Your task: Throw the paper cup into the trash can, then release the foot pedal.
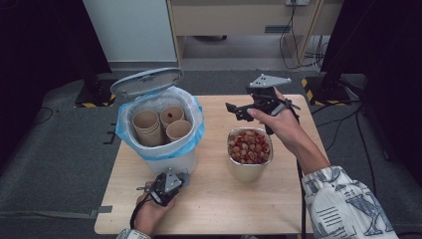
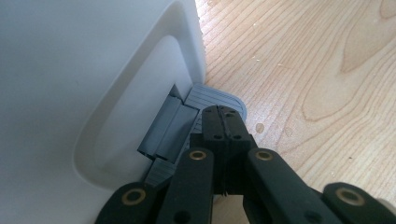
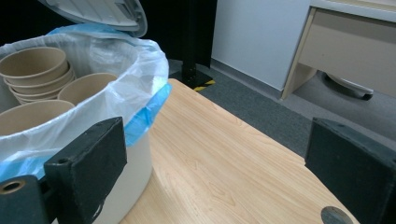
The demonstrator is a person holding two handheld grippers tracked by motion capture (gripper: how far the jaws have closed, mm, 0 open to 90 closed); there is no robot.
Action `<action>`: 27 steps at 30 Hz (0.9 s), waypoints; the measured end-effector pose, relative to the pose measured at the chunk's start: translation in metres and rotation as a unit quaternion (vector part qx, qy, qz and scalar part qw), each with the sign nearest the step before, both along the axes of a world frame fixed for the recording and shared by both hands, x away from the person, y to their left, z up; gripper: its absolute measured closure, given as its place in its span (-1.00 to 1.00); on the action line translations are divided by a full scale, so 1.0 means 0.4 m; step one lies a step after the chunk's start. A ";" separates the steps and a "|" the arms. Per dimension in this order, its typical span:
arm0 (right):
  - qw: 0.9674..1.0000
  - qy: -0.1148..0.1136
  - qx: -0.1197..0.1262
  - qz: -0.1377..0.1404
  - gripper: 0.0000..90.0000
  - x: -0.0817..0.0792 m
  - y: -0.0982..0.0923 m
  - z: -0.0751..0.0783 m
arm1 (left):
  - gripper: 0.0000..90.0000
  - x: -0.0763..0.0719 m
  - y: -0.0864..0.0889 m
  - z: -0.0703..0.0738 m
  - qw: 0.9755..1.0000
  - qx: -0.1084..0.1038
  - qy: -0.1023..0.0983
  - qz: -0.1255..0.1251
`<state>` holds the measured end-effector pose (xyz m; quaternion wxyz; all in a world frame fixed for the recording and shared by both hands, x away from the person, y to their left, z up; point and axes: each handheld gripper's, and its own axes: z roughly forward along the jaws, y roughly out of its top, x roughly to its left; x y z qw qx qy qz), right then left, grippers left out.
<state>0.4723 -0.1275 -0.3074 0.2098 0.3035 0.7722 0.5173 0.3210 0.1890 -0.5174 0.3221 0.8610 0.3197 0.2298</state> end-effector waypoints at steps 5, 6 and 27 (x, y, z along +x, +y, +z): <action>1.000 0.002 -0.001 -0.014 -0.87 0.003 -0.029 -0.005 | 1.00 -0.001 0.000 0.000 1.000 0.001 -0.001 0.000; 1.000 0.002 -0.002 -0.016 -0.87 0.003 -0.036 -0.006 | 1.00 0.000 0.000 0.000 1.000 0.002 0.000 0.000; 0.998 0.008 0.000 -0.066 -0.87 0.005 -0.170 -0.030 | 1.00 -0.001 -0.001 -0.001 1.000 0.001 -0.002 0.001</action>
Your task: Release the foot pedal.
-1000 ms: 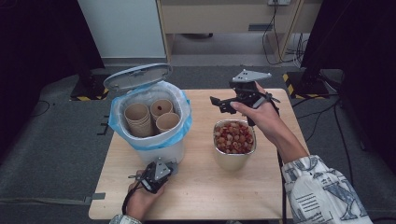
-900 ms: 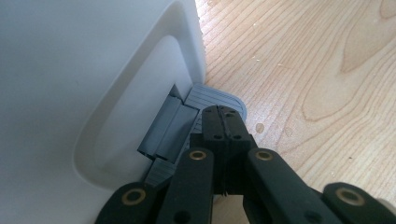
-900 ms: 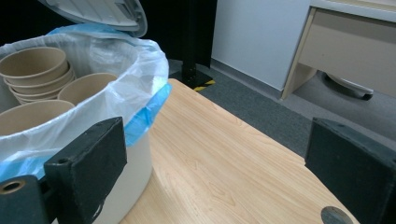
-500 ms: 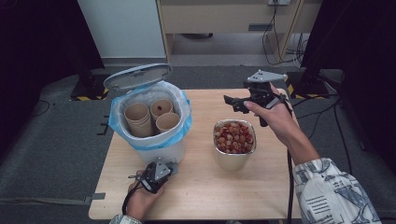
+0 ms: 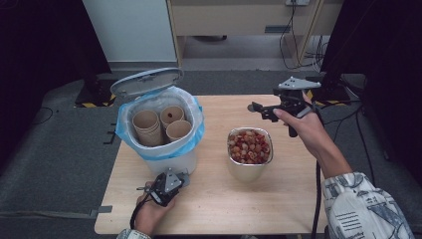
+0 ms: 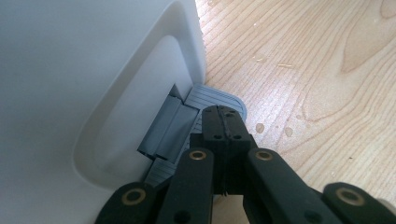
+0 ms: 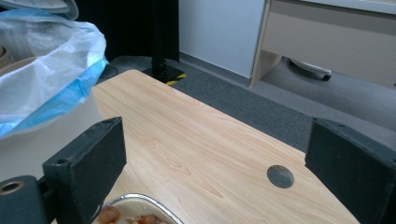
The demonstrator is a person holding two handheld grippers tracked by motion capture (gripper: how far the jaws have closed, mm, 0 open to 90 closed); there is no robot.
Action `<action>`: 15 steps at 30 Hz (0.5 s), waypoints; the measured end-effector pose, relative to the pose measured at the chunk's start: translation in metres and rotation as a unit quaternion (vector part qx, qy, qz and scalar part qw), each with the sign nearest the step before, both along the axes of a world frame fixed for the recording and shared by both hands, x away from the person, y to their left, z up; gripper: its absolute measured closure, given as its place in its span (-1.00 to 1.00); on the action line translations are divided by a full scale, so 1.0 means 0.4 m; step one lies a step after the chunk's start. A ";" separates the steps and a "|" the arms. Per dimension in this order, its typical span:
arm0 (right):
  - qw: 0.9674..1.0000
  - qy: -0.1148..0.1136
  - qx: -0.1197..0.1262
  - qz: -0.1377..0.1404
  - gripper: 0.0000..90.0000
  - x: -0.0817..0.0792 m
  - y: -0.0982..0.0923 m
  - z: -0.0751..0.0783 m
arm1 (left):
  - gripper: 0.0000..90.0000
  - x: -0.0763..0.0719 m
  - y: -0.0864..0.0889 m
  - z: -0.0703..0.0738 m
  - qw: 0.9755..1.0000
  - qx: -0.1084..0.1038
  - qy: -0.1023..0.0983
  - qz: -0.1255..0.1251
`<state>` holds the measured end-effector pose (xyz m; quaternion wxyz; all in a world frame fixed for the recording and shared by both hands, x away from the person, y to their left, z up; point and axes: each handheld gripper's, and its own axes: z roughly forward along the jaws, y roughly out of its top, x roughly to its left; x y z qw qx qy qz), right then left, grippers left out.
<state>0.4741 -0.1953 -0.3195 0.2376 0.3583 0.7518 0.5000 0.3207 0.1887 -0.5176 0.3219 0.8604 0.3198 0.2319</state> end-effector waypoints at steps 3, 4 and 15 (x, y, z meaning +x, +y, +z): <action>1.000 0.001 0.001 -0.006 -0.87 0.001 -0.013 -0.006 | 0.99 0.000 0.000 0.000 1.000 0.000 0.000 0.000; 1.000 0.001 0.001 -0.006 -0.87 0.001 -0.013 -0.006 | 1.00 0.000 0.000 0.000 1.000 0.000 0.000 0.000; 1.000 0.007 0.002 -0.023 -0.88 0.002 -0.057 -0.026 | 0.64 -0.026 0.010 0.019 1.000 -0.015 0.012 0.012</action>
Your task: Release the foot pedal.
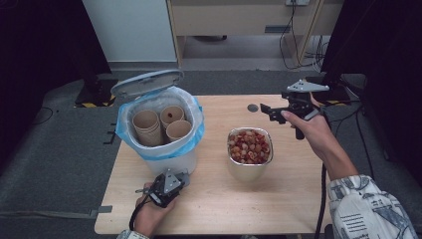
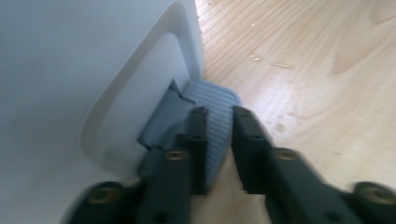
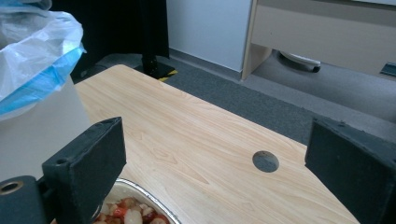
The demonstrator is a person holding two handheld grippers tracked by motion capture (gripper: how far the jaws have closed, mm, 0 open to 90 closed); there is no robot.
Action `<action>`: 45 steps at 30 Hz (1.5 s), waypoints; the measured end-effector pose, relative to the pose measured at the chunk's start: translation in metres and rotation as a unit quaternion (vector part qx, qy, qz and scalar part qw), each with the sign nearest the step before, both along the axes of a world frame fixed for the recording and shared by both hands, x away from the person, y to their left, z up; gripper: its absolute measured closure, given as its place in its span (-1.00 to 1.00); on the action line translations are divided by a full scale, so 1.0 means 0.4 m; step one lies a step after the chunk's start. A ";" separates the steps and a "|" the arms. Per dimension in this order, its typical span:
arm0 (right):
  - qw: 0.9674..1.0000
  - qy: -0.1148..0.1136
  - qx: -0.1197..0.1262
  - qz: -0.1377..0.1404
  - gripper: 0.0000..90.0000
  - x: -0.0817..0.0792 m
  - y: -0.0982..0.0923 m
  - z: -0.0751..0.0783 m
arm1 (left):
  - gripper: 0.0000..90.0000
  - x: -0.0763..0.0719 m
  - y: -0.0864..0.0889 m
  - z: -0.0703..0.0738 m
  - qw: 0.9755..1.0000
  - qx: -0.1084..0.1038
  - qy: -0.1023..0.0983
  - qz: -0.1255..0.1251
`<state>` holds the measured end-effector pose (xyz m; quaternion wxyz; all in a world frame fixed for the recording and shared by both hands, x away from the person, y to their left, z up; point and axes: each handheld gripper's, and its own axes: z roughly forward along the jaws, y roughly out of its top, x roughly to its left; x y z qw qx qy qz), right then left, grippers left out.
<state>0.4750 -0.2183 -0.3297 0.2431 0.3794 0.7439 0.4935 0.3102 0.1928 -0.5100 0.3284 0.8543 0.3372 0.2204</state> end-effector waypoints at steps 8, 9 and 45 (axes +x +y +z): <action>1.000 0.003 0.005 -0.013 -0.88 -0.004 -0.038 -0.011 | 0.29 -0.084 0.052 0.049 0.998 -0.063 -0.004 0.030; 1.000 0.004 0.005 -0.015 -0.88 -0.004 -0.043 -0.013 | 0.25 -0.087 0.060 0.051 0.997 -0.068 -0.001 0.038; 0.999 0.020 0.011 -0.047 -0.88 -0.011 -0.120 -0.062 | -0.57 -0.015 0.246 0.023 0.977 -0.102 0.014 0.185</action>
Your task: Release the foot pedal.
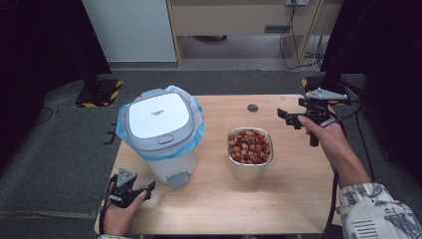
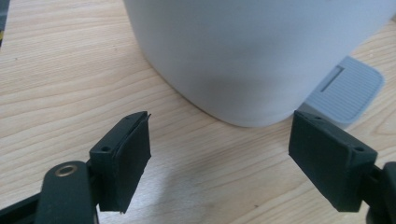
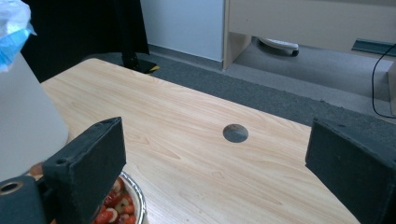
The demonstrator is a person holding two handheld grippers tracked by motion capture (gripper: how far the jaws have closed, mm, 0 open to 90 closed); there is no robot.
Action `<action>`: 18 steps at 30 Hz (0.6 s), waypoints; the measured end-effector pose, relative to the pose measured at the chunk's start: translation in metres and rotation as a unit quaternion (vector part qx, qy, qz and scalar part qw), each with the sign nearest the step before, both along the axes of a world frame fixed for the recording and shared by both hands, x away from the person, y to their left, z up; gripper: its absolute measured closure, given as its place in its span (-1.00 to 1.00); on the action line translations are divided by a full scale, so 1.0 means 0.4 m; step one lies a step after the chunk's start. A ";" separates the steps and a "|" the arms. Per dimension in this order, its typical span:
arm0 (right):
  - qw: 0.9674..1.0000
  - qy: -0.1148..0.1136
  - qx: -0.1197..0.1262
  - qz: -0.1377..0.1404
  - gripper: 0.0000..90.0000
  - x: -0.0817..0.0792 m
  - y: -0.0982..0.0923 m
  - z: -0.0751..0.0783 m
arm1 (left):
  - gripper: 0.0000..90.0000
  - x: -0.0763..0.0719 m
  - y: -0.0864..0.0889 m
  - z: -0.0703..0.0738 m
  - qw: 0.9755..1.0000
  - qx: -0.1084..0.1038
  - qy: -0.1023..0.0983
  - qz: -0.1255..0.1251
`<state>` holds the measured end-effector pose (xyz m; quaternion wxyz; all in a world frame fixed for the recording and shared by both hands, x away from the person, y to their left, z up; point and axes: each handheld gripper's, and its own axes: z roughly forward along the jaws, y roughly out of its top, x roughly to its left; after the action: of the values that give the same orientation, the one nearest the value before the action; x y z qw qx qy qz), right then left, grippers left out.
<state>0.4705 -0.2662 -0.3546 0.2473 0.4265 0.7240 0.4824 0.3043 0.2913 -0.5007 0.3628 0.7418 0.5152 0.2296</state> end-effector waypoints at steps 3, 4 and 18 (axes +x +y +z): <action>1.000 0.003 0.000 -0.004 -0.88 -0.005 -0.009 -0.013 | -0.58 0.002 0.006 -0.002 1.000 0.001 0.000 -0.001; 1.000 0.005 -0.001 -0.004 -0.88 -0.007 -0.011 -0.015 | -0.58 0.003 0.007 -0.002 1.000 0.001 0.000 -0.001; 1.000 0.018 0.003 -0.017 -0.85 -0.054 -0.064 -0.086 | -0.63 0.015 0.019 -0.013 1.000 0.010 0.001 0.006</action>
<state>0.4489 -0.2919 -0.3890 0.2412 0.4485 0.7195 0.4721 0.3101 0.2991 -0.5061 0.3534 0.7423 0.5182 0.2359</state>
